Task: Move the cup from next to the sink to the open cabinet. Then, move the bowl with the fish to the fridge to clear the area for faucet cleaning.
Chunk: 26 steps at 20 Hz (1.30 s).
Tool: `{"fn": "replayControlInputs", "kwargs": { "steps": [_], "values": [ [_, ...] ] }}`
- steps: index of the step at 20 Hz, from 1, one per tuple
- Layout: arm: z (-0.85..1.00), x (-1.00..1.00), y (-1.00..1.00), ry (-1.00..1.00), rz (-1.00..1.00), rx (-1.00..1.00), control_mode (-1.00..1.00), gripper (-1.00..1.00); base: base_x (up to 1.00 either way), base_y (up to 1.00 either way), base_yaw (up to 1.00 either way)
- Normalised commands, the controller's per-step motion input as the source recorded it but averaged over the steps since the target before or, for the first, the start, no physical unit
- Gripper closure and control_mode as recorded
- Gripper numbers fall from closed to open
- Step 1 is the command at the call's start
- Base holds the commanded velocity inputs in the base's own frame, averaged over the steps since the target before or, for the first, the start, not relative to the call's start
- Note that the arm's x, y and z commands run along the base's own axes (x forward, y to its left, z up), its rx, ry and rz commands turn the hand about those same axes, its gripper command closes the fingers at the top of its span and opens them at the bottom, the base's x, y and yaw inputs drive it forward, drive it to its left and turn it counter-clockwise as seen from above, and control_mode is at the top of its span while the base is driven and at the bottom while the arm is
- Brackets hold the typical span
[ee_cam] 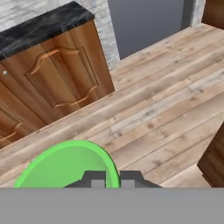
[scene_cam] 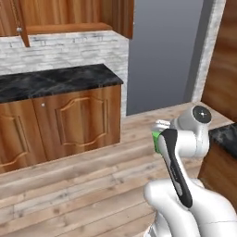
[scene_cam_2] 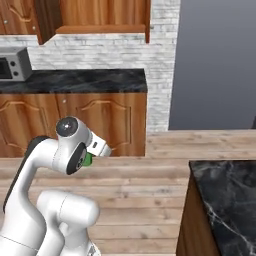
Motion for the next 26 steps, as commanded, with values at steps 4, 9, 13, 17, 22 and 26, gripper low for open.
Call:
{"fn": "replayControlInputs", "kwargs": {
  "steps": [4,9,13,17,22,26],
  "values": [
    [0.00,0.00,0.00,0.00,0.00,0.00,1.00,1.00,1.00,0.24,0.00],
    [0.00,0.00,0.00,0.00,0.00,0.00,1.00,1.00,1.00,0.07,0.07],
    [0.00,0.00,0.00,0.00,0.00,0.00,1.00,1.00,1.00,0.00,0.15],
    [0.00,0.00,0.00,0.00,0.00,0.00,1.00,1.00,1.00,0.00,0.22],
    [0.00,0.00,0.00,0.00,0.00,0.00,1.00,1.00,1.00,0.00,0.20],
    [0.00,0.00,0.00,0.00,0.00,0.00,1.00,1.00,1.00,0.00,0.10]
  ]
}}
